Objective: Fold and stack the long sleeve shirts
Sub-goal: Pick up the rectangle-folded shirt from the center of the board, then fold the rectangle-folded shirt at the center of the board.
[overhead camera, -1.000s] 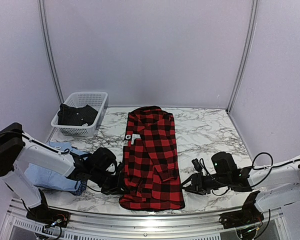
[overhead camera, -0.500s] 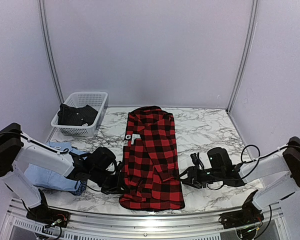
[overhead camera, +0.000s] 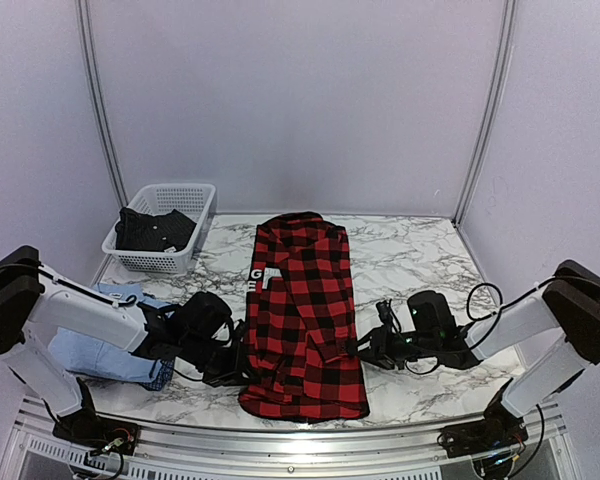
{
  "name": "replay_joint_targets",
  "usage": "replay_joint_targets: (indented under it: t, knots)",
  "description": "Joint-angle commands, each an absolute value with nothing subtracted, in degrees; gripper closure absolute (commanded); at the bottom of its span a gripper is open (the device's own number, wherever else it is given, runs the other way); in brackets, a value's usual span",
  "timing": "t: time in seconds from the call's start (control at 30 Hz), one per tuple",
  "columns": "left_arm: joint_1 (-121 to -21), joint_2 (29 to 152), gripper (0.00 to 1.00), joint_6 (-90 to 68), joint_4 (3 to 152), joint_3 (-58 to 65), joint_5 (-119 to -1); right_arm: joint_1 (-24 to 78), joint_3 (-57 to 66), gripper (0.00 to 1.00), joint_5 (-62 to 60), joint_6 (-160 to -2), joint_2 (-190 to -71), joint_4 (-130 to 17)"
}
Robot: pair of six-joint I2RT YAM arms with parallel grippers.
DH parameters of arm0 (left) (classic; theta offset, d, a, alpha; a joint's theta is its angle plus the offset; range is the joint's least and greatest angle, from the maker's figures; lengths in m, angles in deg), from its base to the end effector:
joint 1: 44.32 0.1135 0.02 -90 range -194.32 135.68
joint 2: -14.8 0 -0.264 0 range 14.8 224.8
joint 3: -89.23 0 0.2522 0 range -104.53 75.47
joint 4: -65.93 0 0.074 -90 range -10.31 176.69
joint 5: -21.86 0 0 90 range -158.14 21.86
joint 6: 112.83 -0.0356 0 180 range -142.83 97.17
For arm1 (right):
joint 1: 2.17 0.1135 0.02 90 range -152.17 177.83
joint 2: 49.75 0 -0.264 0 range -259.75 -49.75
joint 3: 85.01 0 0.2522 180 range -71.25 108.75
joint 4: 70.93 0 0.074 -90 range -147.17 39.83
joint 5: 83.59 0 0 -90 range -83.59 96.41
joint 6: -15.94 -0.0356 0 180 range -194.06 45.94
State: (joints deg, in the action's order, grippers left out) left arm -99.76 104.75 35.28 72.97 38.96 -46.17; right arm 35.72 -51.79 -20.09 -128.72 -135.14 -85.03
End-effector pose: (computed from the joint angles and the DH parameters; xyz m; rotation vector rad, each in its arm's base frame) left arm 0.1520 -0.2441 0.1386 0.1492 2.7828 -1.2177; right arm 0.1771 0.1580 0.1122 0.0816 2.5355 1.2972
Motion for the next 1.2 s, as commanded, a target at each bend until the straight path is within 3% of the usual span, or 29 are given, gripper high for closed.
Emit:
replay_joint_targets:
  t: [0.0, 0.5, 0.93, 1.17]
  knots:
    - [-99.69, 102.74, 1.0, 35.03, 74.71, 37.05, -47.2, 35.07, -49.44, 0.66, -20.35, -129.07, -135.77, -86.18]
    - [-99.08, 100.49, 1.0, 33.32, 76.81, 34.36, -47.46, 35.08, -46.73, 1.0, -21.95, -127.97, -135.25, -83.51]
    - [-93.82, 98.82, 1.0, 32.32, 79.4, 29.4, -45.06, 33.58, -43.24, 1.0, -24.12, -132.91, -133.02, -84.71]
    - [-87.09, 106.79, 1.0, 28.48, 79.6, 21.02, -43.51, 28.95, -37.43, 1.0, -27.42, -134.82, -142.07, -90.63]
